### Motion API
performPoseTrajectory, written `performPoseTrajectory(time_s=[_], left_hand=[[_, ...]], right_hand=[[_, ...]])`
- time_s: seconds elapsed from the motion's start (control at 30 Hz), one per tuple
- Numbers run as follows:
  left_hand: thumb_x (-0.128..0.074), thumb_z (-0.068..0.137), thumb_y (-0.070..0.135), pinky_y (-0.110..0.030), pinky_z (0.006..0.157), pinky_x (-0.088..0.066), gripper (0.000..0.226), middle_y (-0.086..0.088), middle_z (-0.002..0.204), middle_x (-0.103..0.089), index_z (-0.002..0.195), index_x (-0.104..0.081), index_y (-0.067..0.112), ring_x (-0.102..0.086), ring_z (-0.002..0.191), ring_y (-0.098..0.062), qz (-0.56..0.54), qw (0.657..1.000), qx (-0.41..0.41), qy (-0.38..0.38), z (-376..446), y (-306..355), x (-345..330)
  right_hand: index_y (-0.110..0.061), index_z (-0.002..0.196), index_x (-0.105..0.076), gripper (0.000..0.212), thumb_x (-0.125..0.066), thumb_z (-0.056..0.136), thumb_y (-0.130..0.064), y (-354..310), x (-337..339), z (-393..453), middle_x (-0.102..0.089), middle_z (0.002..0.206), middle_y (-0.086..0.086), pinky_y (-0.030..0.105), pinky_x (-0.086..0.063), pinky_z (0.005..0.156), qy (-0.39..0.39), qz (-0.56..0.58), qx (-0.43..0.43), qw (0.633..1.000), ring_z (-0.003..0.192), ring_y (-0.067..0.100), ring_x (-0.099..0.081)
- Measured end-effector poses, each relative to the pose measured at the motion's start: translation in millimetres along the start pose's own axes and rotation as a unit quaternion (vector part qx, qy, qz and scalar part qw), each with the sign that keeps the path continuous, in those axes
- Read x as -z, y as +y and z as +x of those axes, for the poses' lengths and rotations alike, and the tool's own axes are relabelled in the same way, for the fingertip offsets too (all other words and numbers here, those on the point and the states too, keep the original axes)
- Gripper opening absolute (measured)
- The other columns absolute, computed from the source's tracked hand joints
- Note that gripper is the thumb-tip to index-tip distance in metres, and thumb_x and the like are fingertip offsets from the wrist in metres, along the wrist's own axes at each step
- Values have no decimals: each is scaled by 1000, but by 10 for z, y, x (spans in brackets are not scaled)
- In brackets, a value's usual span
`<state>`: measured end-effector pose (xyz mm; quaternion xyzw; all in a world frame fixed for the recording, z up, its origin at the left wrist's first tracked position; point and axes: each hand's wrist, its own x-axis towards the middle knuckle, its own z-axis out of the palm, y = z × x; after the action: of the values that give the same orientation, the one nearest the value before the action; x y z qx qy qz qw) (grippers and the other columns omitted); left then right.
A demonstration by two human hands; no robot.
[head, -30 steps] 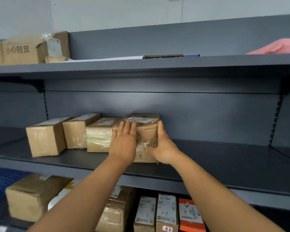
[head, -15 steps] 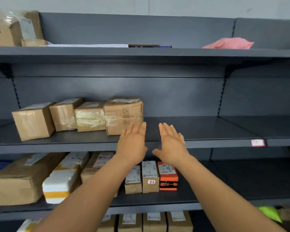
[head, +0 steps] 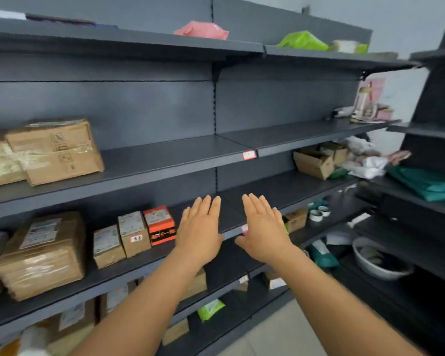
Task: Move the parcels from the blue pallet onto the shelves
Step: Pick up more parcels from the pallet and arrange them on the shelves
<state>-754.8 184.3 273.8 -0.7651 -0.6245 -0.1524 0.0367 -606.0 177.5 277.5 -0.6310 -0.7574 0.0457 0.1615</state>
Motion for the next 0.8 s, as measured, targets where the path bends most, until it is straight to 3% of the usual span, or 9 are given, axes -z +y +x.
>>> performPoseTrajectory(time_s=[0.4,0.8], left_hand=[[-58,91,39,-37,118,-15,83,-2,159,-14,153,-8,18,-11,146,-21,-36,978,-191,-75,-354,2590,-818],[-54,95,38,-35,119,-11,81,-2,161,-5,153,-2,17,-4,148,-19,-80,939,-298,-153,-1139,5116,-1423]], right_hand=[[-18,154,-1,91,-62,89,-36,2275,393,-1671,2,162,-3,42,-5,121,17,-6,-197,980,149,21,5],[-17,154,1,90,-61,90,-31,4181,818,-3538,3,162,-1,41,-4,119,4,-4,-343,939,149,22,6]])
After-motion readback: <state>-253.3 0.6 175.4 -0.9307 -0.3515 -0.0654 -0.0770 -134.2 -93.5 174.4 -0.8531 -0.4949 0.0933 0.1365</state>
